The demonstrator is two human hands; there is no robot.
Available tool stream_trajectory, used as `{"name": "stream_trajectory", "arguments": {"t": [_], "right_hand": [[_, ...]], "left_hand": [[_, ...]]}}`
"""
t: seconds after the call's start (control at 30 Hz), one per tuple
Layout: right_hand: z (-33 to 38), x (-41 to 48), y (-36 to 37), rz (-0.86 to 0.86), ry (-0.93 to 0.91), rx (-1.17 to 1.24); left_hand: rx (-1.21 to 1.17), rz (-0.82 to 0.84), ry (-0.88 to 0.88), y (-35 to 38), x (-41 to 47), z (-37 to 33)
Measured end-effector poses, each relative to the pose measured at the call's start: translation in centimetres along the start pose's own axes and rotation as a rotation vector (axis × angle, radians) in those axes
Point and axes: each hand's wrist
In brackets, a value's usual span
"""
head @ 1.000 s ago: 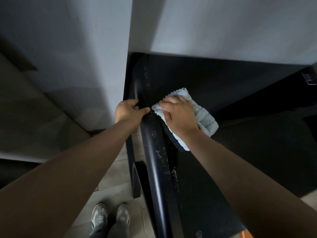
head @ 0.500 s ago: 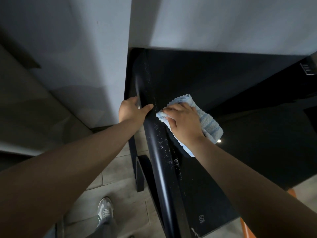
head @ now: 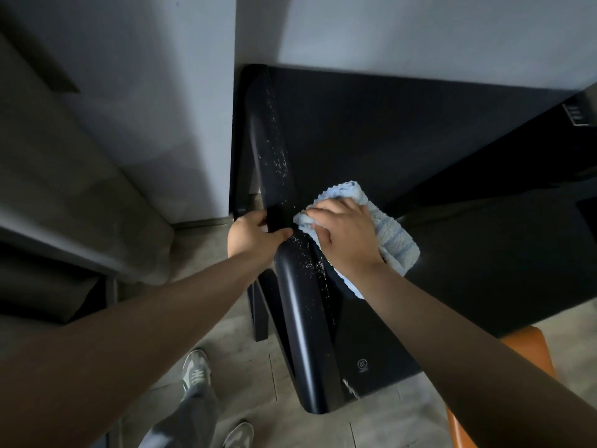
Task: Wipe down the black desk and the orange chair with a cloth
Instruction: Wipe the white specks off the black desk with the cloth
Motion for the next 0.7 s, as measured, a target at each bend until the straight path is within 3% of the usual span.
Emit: {"name": "stream_trajectory", "arguments": {"t": [0.37, 0.6, 0.7], "right_hand": [[-0.3, -4.9, -0.1, -0.016, -0.008, -0.014], [-0.3, -7.9, -0.2, -0.036, -0.010, -0.017], [-0.4, -9.2, -0.3, -0.040, -0.013, -0.006]], "left_hand": [[-0.058, -0.011, -0.031, 0.3, 0.2, 0.1], [0.058, -0.097, 0.017, 0.9, -1.8, -0.4], [0.104, -0.045, 0.000, 1.4, -3.6, 0.3]]}}
Point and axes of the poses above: each hand's wrist, its own x-axis towards the middle knuckle, its own y-axis out of the palm, z = x × y, and after that the axes turned 6 degrees about y, right-handed
